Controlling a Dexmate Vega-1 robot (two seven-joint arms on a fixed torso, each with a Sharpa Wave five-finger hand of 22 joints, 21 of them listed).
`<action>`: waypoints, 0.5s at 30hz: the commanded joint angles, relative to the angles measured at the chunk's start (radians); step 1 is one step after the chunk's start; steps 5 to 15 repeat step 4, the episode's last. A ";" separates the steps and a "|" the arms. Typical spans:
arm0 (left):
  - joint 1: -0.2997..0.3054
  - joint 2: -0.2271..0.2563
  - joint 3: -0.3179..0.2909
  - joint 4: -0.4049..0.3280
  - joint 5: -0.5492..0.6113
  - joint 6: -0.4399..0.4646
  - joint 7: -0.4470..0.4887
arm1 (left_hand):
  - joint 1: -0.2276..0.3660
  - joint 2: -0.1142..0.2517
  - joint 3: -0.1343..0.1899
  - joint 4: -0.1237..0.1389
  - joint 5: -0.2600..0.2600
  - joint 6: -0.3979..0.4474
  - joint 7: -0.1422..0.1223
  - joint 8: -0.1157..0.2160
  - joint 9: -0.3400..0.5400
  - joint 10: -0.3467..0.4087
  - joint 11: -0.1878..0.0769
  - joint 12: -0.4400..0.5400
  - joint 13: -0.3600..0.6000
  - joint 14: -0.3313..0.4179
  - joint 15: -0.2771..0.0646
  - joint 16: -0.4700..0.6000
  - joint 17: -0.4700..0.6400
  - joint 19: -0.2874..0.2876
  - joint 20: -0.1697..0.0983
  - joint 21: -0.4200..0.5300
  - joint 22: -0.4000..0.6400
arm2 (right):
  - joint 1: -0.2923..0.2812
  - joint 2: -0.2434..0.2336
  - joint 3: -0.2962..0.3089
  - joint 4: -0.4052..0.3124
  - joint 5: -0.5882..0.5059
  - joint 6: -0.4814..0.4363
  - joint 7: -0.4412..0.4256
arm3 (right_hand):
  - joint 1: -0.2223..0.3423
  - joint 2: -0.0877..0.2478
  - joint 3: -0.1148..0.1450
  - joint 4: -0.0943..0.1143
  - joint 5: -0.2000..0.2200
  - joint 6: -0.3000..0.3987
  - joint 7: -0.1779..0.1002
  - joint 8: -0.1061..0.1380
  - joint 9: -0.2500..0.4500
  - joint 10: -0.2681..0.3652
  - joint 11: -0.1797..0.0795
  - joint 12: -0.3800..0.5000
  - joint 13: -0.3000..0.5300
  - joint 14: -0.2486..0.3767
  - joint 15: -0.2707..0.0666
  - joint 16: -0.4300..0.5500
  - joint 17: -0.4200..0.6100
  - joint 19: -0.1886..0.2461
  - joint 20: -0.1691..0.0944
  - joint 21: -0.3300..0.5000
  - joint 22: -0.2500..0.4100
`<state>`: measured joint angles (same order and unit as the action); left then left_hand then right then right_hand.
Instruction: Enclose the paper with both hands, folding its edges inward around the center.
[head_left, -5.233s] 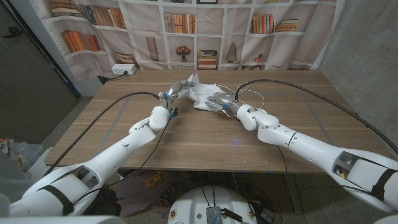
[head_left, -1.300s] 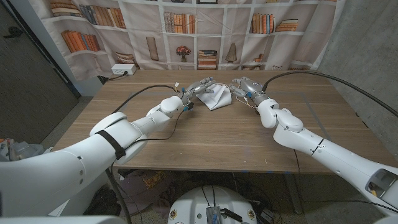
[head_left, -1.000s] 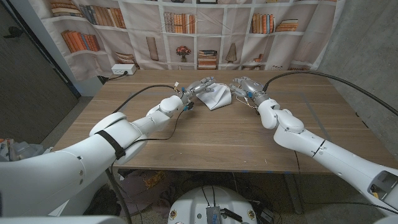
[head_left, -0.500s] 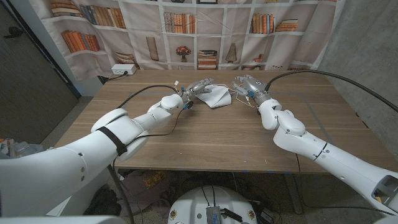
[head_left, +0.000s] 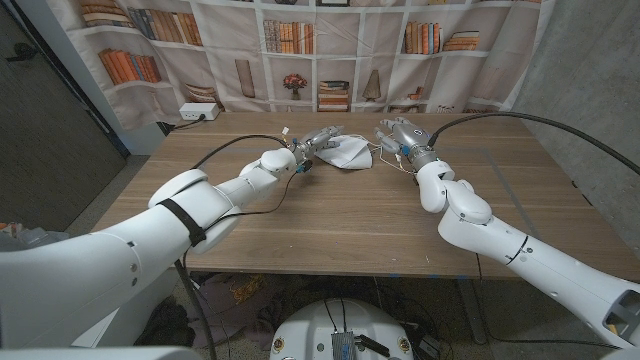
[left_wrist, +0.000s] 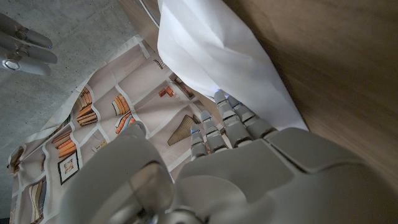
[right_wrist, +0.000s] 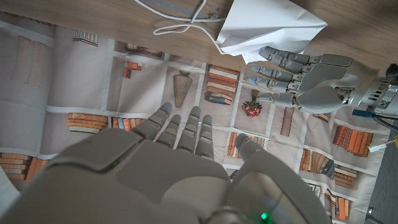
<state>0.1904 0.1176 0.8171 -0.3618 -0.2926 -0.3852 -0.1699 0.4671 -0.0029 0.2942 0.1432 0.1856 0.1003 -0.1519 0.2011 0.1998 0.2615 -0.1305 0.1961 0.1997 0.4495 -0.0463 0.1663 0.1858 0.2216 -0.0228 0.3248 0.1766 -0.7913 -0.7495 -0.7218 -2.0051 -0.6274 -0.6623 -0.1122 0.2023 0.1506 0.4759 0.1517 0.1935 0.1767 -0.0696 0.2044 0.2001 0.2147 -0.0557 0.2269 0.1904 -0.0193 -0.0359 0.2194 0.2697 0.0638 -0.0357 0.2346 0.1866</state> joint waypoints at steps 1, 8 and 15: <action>-0.001 0.002 0.011 0.003 0.004 -0.055 0.000 | -0.003 0.007 0.003 -0.006 0.005 0.008 -0.003 0.006 0.000 -0.004 -0.002 0.000 0.002 -0.009 -0.112 0.009 0.000 -0.004 0.005 -0.005 0.001 | -0.002 -0.010 0.014 0.003 0.018 0.038 -0.023 | -0.006 0.037 -0.005 0.003 0.001 0.003 0.000 -0.001 0.001 0.002 0.004 -0.001 0.001 0.007 -0.063 0.003 -0.001 0.011 -0.064 -0.003 0.002; -0.002 -0.001 0.008 0.003 0.005 -0.053 0.007 | -0.003 0.008 0.003 -0.007 0.005 0.008 -0.003 0.006 0.000 -0.004 0.001 0.000 0.002 -0.010 -0.113 0.010 0.000 -0.003 0.006 -0.006 0.001 | -0.002 -0.015 0.013 0.006 0.018 0.046 -0.020 | -0.007 0.036 -0.006 0.003 0.001 0.003 0.000 -0.001 0.001 0.002 0.004 -0.001 0.001 0.007 -0.064 0.003 -0.001 0.011 -0.063 -0.003 0.002; -0.002 -0.001 0.008 0.003 0.005 -0.053 0.007 | -0.003 0.008 0.003 -0.007 0.005 0.008 -0.003 0.006 0.000 -0.004 0.001 0.000 0.002 -0.010 -0.113 0.010 0.000 -0.003 0.006 -0.006 0.001 | -0.002 -0.015 0.013 0.006 0.018 0.046 -0.020 | -0.007 0.036 -0.006 0.003 0.001 0.003 0.000 -0.001 0.001 0.002 0.004 -0.001 0.001 0.007 -0.064 0.003 -0.001 0.011 -0.063 -0.003 0.002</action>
